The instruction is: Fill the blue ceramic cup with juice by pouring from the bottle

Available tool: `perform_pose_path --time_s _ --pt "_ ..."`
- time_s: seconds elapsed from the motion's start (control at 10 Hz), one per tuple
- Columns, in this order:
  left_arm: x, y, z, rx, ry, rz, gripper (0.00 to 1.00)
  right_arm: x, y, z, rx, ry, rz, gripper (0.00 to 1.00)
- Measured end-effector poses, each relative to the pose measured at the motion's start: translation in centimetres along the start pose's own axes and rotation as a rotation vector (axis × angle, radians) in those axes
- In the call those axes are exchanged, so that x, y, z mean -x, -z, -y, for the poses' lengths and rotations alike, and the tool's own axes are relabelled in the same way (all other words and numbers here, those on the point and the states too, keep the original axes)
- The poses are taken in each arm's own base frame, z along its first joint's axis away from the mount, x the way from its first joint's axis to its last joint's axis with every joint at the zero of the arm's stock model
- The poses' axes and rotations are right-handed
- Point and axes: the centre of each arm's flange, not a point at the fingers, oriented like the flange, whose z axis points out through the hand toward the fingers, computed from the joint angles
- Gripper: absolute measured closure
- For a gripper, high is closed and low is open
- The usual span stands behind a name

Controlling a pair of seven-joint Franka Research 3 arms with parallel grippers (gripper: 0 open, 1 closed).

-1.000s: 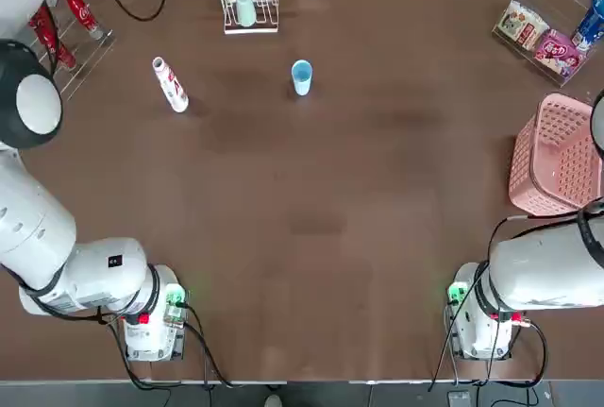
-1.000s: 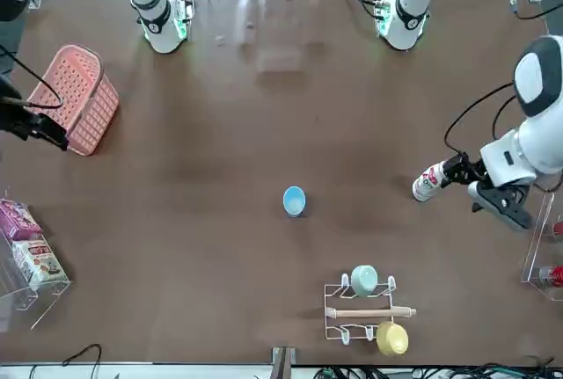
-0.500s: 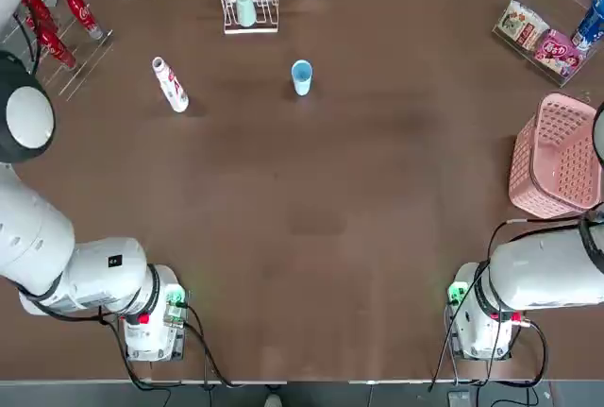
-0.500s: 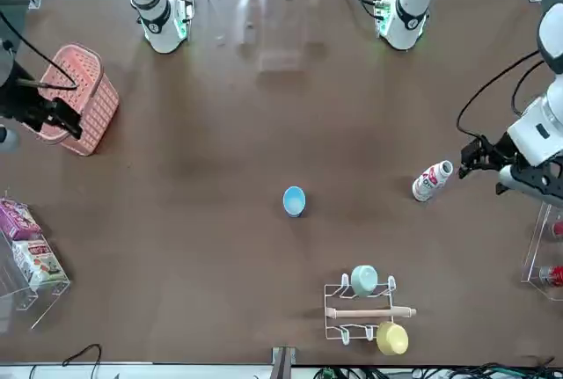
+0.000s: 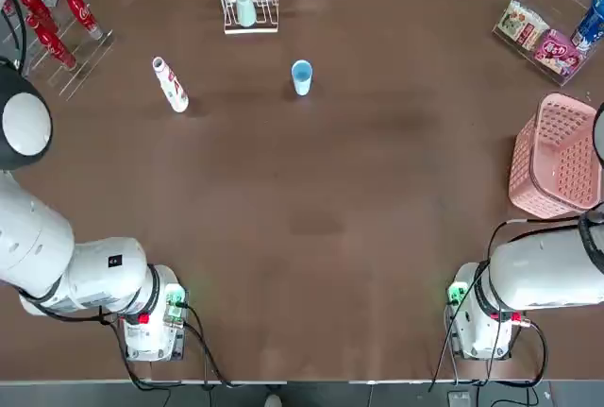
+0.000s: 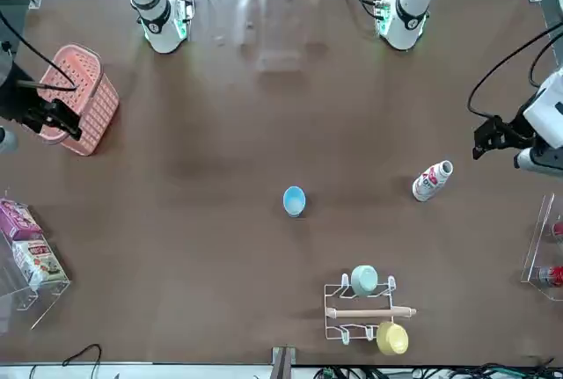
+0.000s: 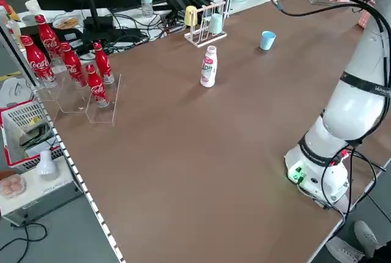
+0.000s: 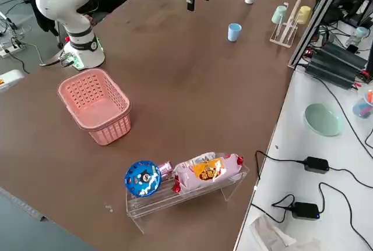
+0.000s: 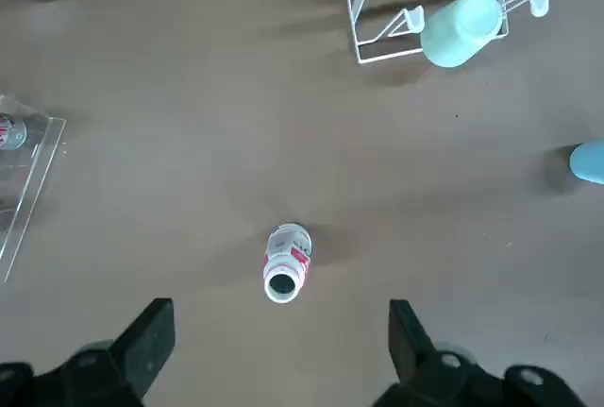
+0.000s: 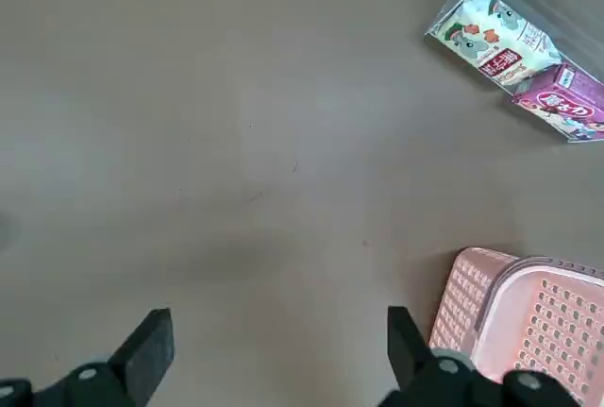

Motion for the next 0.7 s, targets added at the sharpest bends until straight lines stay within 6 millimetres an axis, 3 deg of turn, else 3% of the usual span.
perform_pose_path --time_s 0.7 --pt "0.33 -0.89 0.03 0.021 0.034 0.05 0.0 -0.24 0.2 0.07 -0.013 -0.001 -0.021 0.0"
